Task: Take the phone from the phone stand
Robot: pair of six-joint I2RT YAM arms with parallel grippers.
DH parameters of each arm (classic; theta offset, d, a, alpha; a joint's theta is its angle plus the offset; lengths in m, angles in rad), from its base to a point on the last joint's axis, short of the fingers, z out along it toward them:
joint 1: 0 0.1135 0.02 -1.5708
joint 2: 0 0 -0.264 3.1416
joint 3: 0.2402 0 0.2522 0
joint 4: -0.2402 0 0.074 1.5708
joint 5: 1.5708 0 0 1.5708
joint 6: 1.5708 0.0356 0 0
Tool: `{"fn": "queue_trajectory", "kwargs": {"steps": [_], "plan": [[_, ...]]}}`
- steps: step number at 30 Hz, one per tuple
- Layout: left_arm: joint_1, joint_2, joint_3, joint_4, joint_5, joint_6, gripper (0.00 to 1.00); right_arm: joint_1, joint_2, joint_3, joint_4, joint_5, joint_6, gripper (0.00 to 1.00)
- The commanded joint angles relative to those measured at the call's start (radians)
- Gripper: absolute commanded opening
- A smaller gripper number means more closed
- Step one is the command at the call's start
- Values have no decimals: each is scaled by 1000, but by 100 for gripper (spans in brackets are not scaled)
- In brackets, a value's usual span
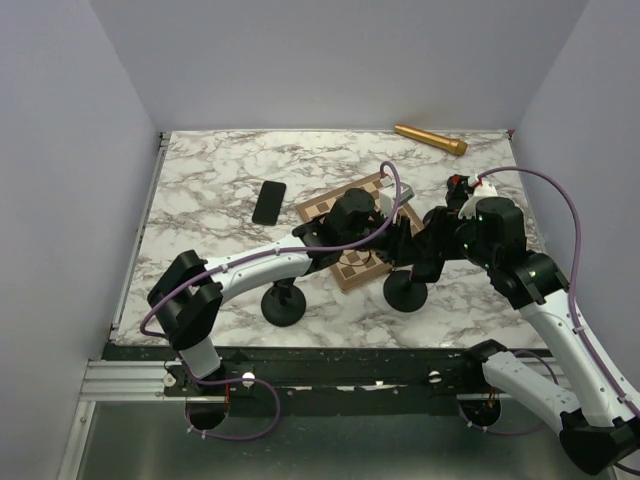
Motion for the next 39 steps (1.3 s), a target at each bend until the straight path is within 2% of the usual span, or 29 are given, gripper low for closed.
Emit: {"fn": "queue_trajectory", "kwargs": {"steps": [1,3,4,11,14,19,22,26,28,32,37,39], "plan": [[-10,26,35,27,12,-11,33,5,2,23,67,19,23,1],[-2,30,36,35,32,-25,4,6,2,18,71,41,19,1],[4,23,23,40,35,-30,0,6,1,15,67,66,13,1],[33,-84,-127,55,75,45,0,6,-32,19,-25,342,-17,1],[47,-99,-190,106,100,31,0,5,-45,23,-39,389,-25,1],[86,-139,-296,234,86,-53,0,4,-49,21,-50,378,-34,1],[101,-147,-306,268,136,-49,0,5,-70,1,2,268,-73,1],[114,-105,-272,309,261,-68,0,6,-58,-6,64,-79,-112,1],[113,-88,-264,328,285,-76,0,6,-50,2,72,-151,-114,1],[113,-65,-298,416,305,-125,0,6,-43,48,63,-201,-106,1],[113,-13,-293,508,357,-177,0,6,-9,77,75,-541,-143,1],[113,-5,-283,499,354,-167,0,6,-7,71,82,-589,-137,1]]}}
